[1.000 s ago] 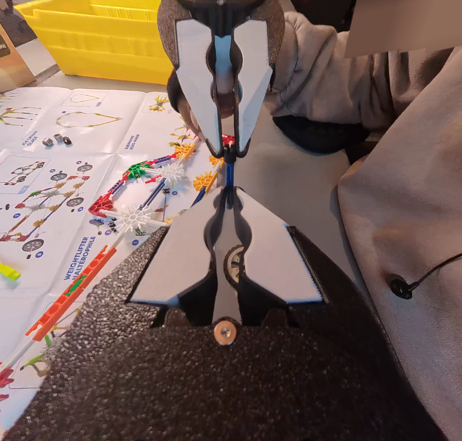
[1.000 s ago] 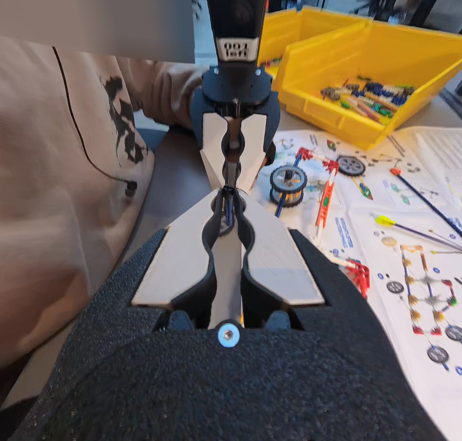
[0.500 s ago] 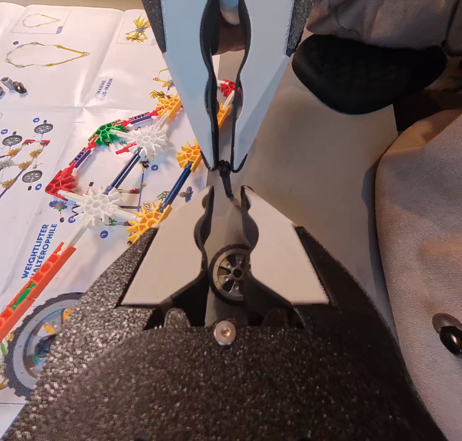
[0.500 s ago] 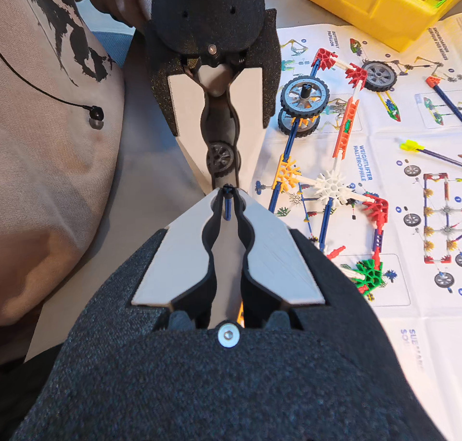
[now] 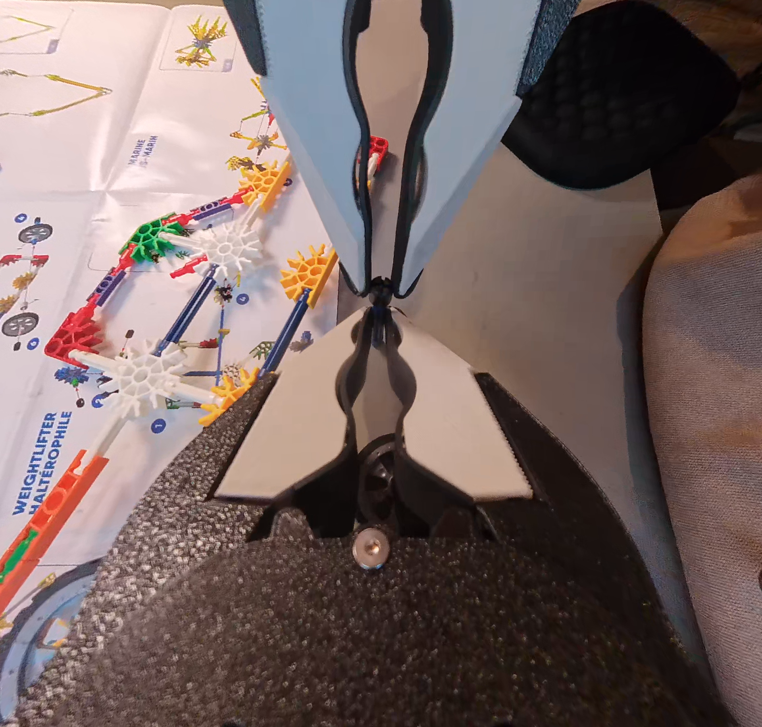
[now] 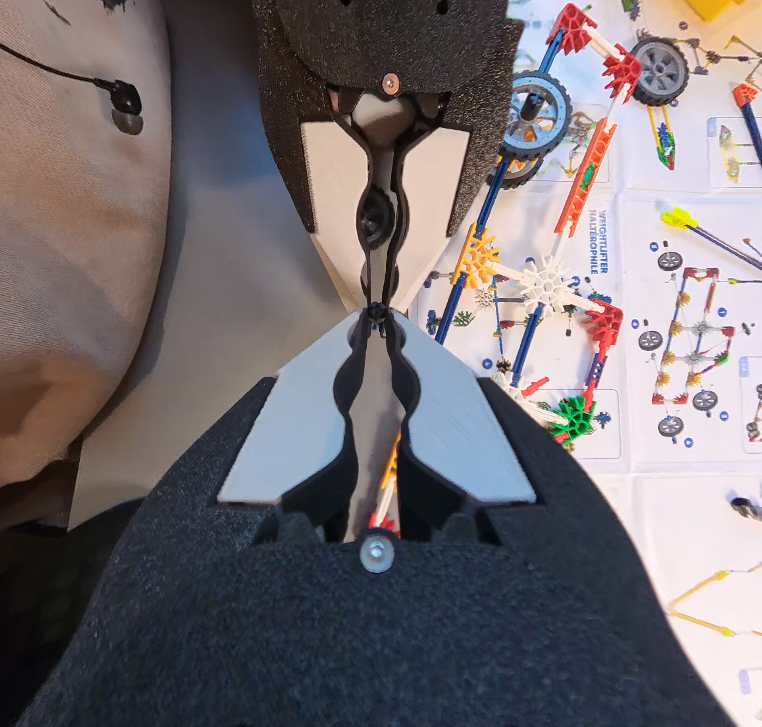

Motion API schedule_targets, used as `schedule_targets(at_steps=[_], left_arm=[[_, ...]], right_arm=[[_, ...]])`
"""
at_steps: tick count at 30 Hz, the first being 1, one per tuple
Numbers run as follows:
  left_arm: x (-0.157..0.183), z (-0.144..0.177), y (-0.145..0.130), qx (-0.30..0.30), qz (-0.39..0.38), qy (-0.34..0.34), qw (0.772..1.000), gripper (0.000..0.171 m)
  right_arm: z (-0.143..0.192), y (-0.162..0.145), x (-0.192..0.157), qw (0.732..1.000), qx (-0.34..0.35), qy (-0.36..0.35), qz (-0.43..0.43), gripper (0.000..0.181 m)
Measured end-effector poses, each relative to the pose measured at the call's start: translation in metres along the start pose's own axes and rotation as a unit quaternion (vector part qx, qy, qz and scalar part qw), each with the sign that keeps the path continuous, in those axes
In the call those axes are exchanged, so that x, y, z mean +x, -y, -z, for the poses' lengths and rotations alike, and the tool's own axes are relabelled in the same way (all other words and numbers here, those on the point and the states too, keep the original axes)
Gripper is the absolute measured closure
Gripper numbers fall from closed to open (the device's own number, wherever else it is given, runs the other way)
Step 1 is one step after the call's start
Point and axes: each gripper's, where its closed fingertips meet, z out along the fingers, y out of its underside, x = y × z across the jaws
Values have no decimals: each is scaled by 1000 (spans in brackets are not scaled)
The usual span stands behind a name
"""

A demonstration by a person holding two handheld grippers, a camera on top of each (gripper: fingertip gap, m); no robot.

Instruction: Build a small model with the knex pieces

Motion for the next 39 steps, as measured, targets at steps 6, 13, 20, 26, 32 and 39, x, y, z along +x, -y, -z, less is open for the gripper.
schedule_targets(at_steps=[6, 13, 20, 26, 32, 39], left_arm=[[0, 0, 0, 0, 0, -3, 1000, 169], [4, -1, 0, 2, -9, -7, 1000, 169], [4, 0, -1, 1, 0, -13, 1000, 169], [4, 0, 0, 1, 6, -18, 1000, 169], [4, 0, -1, 0, 4, -15, 1000, 169], [5, 0, -1, 0, 1, -14, 1000, 169]], right_arm=[[-2, -1, -1, 996, -78, 18, 33, 175], [-19, -40, -15, 976, -199, 55, 68, 181], [-9, -26, -5, 994, -103, 24, 9, 178], [8, 7, 2, 999, -12, 5, -31, 177], [4, 5, -2, 998, -59, 13, -12, 181], [3, 4, -5, 993, -120, 18, -8, 181]])
